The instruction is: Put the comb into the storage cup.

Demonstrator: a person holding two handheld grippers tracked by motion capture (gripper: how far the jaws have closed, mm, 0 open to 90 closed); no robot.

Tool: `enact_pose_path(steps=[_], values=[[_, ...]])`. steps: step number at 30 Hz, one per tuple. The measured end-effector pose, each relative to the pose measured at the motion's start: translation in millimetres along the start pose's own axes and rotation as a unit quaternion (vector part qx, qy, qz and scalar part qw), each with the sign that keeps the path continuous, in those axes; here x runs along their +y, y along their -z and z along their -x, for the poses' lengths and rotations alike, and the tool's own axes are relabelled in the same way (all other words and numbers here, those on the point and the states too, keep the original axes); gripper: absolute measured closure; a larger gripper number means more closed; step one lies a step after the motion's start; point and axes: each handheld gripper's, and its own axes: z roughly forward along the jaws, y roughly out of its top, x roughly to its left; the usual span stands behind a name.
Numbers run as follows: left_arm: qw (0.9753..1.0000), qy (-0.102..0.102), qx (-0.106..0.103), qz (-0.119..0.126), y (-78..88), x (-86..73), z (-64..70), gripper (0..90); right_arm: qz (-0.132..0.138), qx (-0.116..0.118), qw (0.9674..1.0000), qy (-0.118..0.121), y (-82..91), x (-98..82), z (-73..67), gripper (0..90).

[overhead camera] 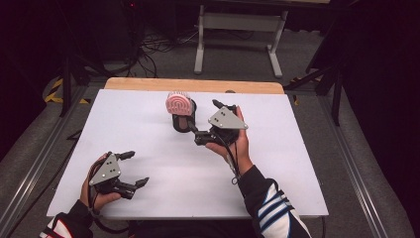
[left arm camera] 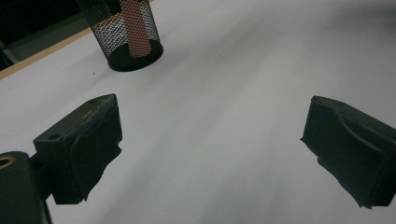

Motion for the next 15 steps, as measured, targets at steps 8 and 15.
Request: enact_pose_path(steps=[8, 15], values=[[1.0000, 0.000, -0.001, -0.001, -0.8, 0.0, 0.3, 5.8, 0.002, -0.008, 0.9999, 0.010, 10.1, -3.3, 2.3, 4.7], [1.0000, 0.000, 0.000, -0.003, -1.7, 0.2, 0.9, 5.7, 0.006, -0.006, 0.9999, 0.011, 19.1, -5.7, 3.6, 4.7]])
